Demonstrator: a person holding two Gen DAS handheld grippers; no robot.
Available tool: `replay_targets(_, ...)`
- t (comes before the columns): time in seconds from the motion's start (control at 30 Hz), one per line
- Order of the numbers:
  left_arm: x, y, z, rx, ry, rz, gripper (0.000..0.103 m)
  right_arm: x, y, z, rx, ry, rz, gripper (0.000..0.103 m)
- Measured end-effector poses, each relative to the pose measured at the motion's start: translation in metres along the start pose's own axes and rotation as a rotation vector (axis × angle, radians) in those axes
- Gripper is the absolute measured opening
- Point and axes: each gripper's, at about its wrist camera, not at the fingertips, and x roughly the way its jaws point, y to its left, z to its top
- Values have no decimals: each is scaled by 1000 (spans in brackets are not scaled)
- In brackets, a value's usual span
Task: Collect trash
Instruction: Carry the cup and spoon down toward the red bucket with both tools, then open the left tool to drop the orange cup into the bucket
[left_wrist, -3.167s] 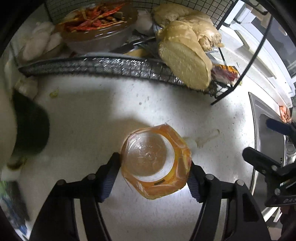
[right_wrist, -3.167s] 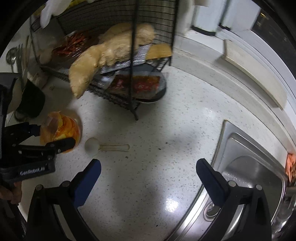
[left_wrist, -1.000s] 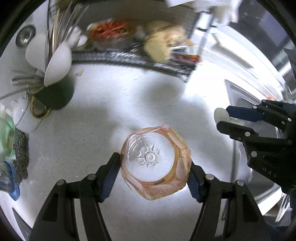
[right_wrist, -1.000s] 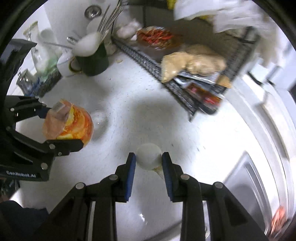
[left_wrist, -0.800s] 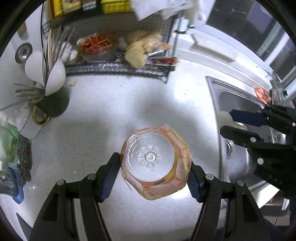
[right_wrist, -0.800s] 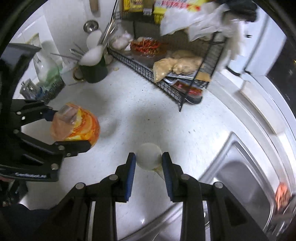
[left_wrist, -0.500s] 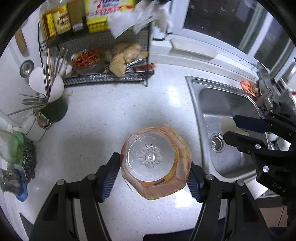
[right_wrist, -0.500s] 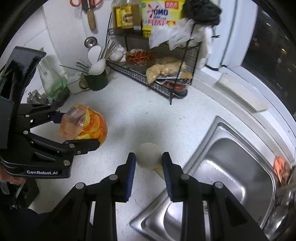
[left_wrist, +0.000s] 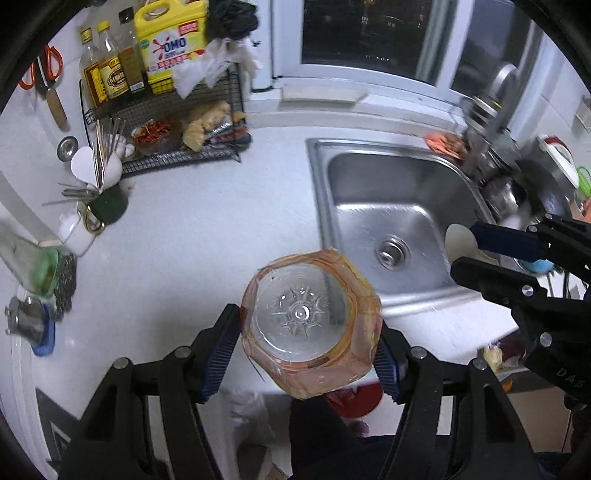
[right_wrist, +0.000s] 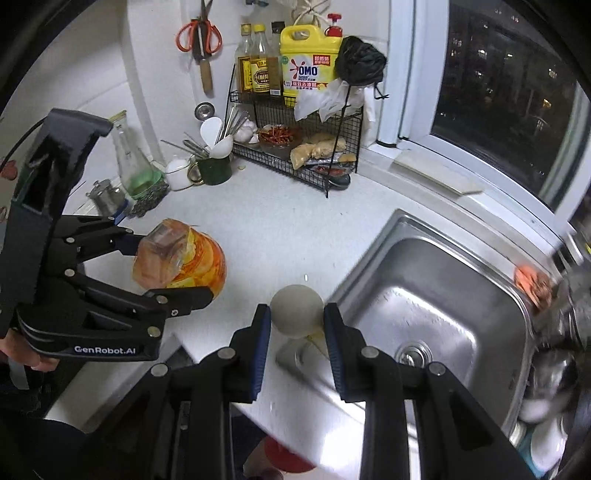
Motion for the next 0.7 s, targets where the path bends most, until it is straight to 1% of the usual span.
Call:
replay_targets(0.07,-5,-22,-21,13,8,-12,64,-11,-1,-18,8,-1,-4,27)
replay_targets(0.23,-7,-59,-64,27,47,-38,64,-35,-3,-75,35,30,-7,27)
replay_targets(0.37,2,-81,-97,33,99,-81,64,-44,-2,-114,66,64,-15,27)
replay_targets(0.47,20,-95,-120,54,146,-110,64,-41,-2,-142,107,97,-20,27)
replay_targets(0.57,47,-107,-144,79,194,-142,64,-34,0,-168,151,118,-13,27)
replay_targets(0.7,94,-118,-176,110,251,-169,64,-1,-3,-204,197,179,-26,27)
